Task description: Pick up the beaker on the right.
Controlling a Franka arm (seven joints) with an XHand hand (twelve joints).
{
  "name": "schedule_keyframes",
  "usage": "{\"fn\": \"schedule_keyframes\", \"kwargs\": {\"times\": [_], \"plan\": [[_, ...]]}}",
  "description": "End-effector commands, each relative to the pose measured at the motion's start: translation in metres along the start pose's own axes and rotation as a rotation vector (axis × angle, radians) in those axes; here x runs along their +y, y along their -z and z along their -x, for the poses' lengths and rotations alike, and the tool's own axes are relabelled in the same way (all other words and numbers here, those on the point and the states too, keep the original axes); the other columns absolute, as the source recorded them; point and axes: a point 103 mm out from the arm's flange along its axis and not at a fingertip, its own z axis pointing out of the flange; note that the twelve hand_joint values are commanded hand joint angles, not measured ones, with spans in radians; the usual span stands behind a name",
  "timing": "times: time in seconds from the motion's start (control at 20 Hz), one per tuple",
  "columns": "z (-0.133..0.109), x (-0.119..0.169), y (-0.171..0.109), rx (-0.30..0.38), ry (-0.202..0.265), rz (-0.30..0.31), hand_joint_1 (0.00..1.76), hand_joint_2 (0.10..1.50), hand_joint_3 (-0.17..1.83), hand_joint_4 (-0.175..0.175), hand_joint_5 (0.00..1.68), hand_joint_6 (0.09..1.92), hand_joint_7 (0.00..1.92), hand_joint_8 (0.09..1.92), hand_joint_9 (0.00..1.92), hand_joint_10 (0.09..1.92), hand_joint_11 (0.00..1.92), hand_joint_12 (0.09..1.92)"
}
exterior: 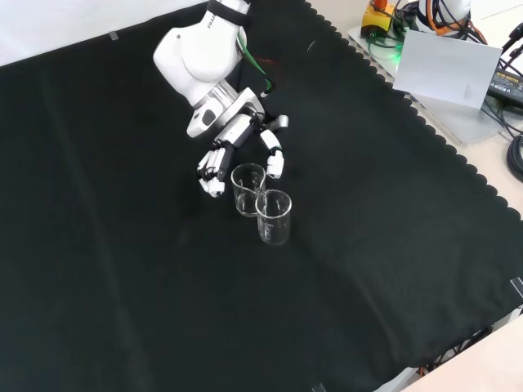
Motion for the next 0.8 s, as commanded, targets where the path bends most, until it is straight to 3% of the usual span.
{"fn": "schedule_keyframes", "kwargs": {"times": [0.05,0.8], "plan": [[-0.0011,0.0028,-0.0068,0.014,0.005,0.01,0.9,0.46,0.63,-0.027,0.38,0.09,0.28,0.58,0.33,0.6,0.0,1.1],[0.004,0.0094,-0.0132,0.099,-0.008,0.074,0.91,0.47,0.64,-0.025,0.44,0.09,0.29,0.57,0.34,0.59,0.0,1.1]]}}
